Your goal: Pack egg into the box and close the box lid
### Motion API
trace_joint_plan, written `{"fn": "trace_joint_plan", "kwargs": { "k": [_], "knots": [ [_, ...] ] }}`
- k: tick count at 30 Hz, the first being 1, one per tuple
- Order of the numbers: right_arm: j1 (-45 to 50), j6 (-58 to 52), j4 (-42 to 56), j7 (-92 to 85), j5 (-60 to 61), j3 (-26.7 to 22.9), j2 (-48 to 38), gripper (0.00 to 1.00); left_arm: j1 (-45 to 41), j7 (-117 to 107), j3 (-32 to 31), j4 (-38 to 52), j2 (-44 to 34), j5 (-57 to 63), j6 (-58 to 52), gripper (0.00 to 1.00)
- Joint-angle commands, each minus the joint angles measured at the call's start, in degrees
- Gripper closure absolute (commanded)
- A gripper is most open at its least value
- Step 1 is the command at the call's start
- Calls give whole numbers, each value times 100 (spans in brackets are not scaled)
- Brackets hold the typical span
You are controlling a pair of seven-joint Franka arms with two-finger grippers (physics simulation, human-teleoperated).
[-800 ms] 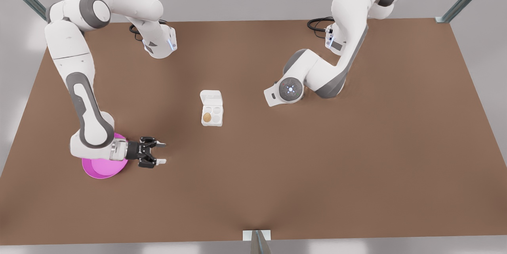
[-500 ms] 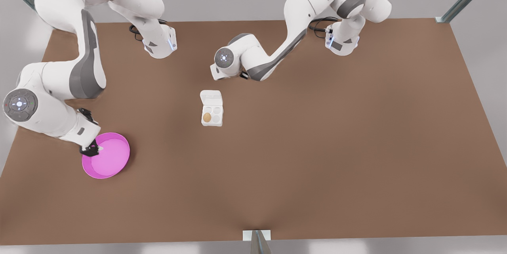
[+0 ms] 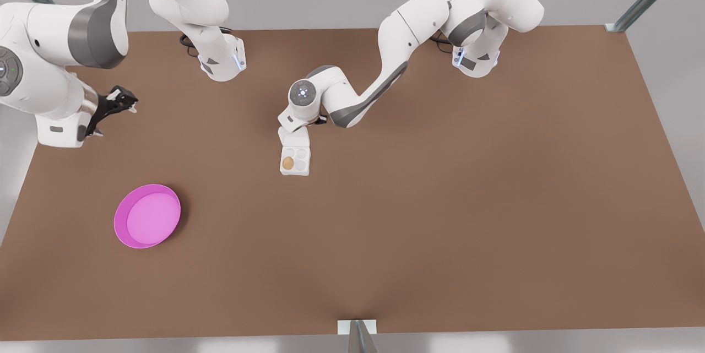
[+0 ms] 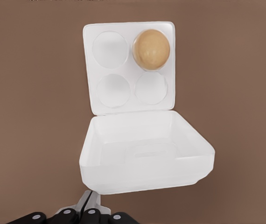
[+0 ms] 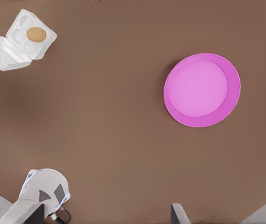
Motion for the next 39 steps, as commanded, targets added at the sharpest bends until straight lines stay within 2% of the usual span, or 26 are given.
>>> {"fn": "trace_joint_plan", "kwargs": {
  "k": [1, 16, 23, 28, 29, 32, 33, 34, 35, 36, 37, 38, 39],
  "knots": [
    [-15, -141, 2, 4596, 161, -40, 9, 0, 4, -1634, -1, 12, -12, 8, 192, 79],
    [-6, -141, 11, 4526, 293, -163, 88, 0, 162, -1563, -54, 47, 32, -133, 412, 79],
    [-6, -141, 11, 4526, 416, -251, 106, 0, 268, -1511, -45, 758, 392, -133, 464, 79],
    [-6, -133, 19, 4455, 425, -356, 97, 0, 408, -1519, -19, 829, 568, -133, 957, 79],
    [-6, -141, 19, 4455, 433, -356, 97, 0, 549, -1502, -45, 829, 516, -133, 808, 79],
    [-6, -132, 19, 4447, 469, -400, 106, 0, 1708, -1476, -195, 829, -688, -132, -1300, 79],
    [-6, -132, 19, 4447, 469, -400, 106, 0, 2585, -1118, -195, 829, -1372, -115, -2731, 75],
    [-6, -132, 19, 4438, 460, -409, 106, 0, 3263, -431, -186, 838, -1690, -80, -3577, 62],
    [2, -132, 19, 4429, 416, -409, 97, 0, 4072, 369, -177, 847, -1963, -10, -3974, 42],
    [3, -89, 19, 4429, 363, -417, 79, 0, 4390, 800, -168, 856, -2033, 307, -4027, 0],
    [11, -80, 11, 4429, 363, -418, 62, 0, 4521, 932, -194, 873, -2060, 596, -4036, 0],
    [11, -80, 11, 4429, 363, -418, 62, 0, 4530, 2397, -204, 795, -2208, 1264, -4114, 0],
    [11, -80, 11, 4429, 381, -418, 70, 0, 4653, 4848, -81, -91, -2928, 1335, -4019, 0]
  ]
}}
